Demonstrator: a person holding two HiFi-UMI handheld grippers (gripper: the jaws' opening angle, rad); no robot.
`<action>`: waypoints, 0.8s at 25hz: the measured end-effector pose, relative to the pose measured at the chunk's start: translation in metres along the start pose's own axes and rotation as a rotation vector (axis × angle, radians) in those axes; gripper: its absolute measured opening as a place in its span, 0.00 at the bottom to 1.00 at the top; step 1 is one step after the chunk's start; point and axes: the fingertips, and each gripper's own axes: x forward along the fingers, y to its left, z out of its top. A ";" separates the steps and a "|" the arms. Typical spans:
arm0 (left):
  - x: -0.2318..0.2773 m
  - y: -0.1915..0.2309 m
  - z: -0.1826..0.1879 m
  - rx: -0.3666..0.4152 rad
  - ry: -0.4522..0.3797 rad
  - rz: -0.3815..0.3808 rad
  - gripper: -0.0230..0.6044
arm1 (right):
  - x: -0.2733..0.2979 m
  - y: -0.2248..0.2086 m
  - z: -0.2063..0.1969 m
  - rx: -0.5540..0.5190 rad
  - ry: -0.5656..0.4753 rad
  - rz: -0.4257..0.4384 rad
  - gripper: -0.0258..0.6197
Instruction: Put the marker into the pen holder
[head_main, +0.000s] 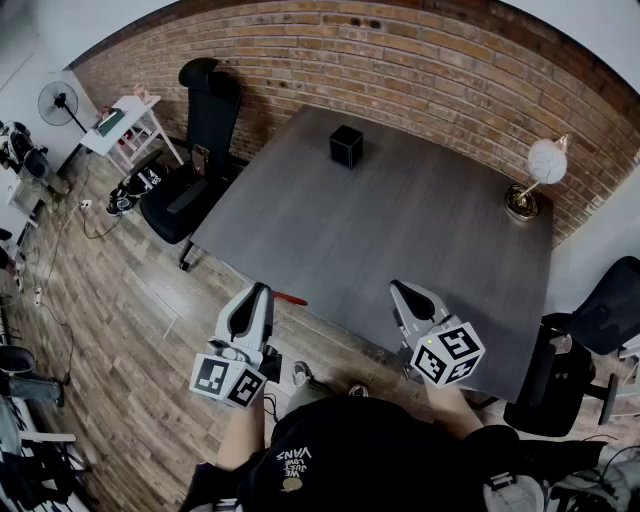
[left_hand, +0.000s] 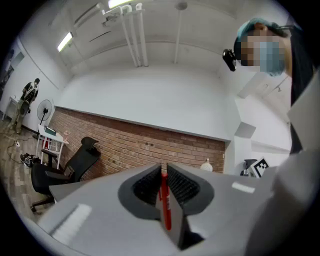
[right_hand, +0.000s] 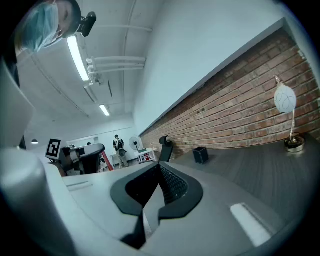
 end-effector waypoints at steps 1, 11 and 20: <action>0.001 -0.001 0.000 0.003 0.001 0.000 0.18 | 0.000 0.000 0.002 0.010 -0.008 0.007 0.04; 0.014 0.018 -0.005 -0.005 0.010 -0.011 0.18 | 0.012 -0.005 0.000 0.047 -0.037 -0.015 0.04; 0.059 0.080 -0.008 -0.048 0.036 -0.118 0.18 | 0.060 -0.004 -0.004 0.060 -0.038 -0.145 0.04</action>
